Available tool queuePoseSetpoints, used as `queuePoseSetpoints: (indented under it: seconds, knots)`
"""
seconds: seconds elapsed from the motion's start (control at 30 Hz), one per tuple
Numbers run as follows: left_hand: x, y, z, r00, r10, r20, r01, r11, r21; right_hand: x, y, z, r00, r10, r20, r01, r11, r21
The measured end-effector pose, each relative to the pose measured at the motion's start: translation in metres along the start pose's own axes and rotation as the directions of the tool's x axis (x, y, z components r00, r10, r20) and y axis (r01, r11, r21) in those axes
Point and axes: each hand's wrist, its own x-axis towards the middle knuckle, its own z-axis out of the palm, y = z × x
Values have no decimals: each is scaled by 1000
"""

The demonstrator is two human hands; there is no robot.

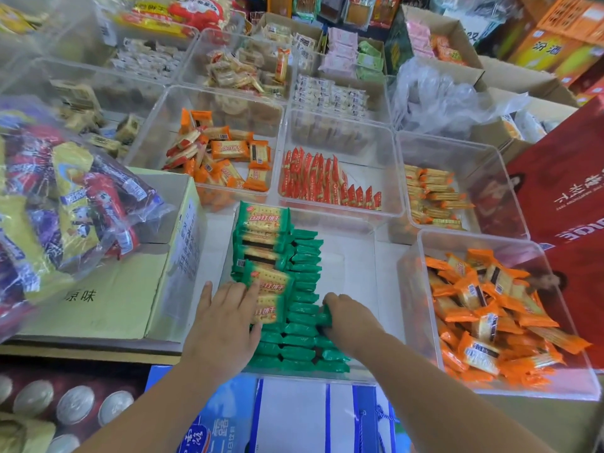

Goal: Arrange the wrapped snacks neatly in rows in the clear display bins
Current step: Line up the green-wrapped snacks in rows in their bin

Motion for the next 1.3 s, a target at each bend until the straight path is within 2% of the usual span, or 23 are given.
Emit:
queuePoseSetpoints:
  seconds: [0.13,0.23,0.33,0.53,0.63,0.73,0.8,0.87,0.9,0.93,1.0,1.03,1.07,1.13,1.23,1.3]
  knots:
    - [-1,-3,4,995,28,-100,-30,999,-15,4,2,10,991,31,132,-73,944,323]
    - [-1,-4,6,991,28,-130,-35,998,-54,1,2,8,977,14,212,-103,903,418]
    - [-2,-4,8,988,35,-153,-46,996,-71,-2,-1,9,984,-3,179,-93,847,524]
    - [-3,-3,3,990,-8,-139,-11,991,-134,-11,5,10,980,-15,197,-94,842,532]
    - [-6,-2,-3,985,-13,-169,-17,985,-172,-14,4,6,992,43,119,-102,831,546]
    - [-11,0,-12,969,-53,-241,-23,954,-299,-26,0,-3,992,115,43,-118,799,590]
    - [-19,6,-19,958,-117,-260,-19,884,-466,-38,0,-10,995,103,-17,-76,823,562]
    - [-29,15,-25,963,-194,-186,14,728,-685,-54,-2,-19,994,71,-84,-11,823,568]
    - [-33,20,-26,969,-218,-117,50,636,-770,-62,-4,-24,995,41,-87,23,775,632]
    - [-36,25,-26,975,-216,-52,81,562,-823,-70,-7,-29,998,-4,-59,46,681,731]
    - [-37,36,-25,987,-155,40,113,496,-861,-82,-16,-34,991,-131,22,43,477,878]
    - [-36,41,-26,991,-117,70,118,481,-869,-86,-19,-34,985,-170,36,44,447,893]
    - [-33,46,-28,992,-82,91,119,465,-877,-88,-22,-34,984,-177,25,61,463,884]
    - [-26,51,-30,997,-22,78,79,497,-864,-89,-23,-35,988,-149,-35,109,526,844]
    - [-5,44,-28,999,36,14,-14,679,-734,-84,-11,-39,988,-24,-154,137,603,786]
    - [15,31,-26,999,-16,-51,-16,817,-577,-78,3,-42,959,75,-272,144,697,703]
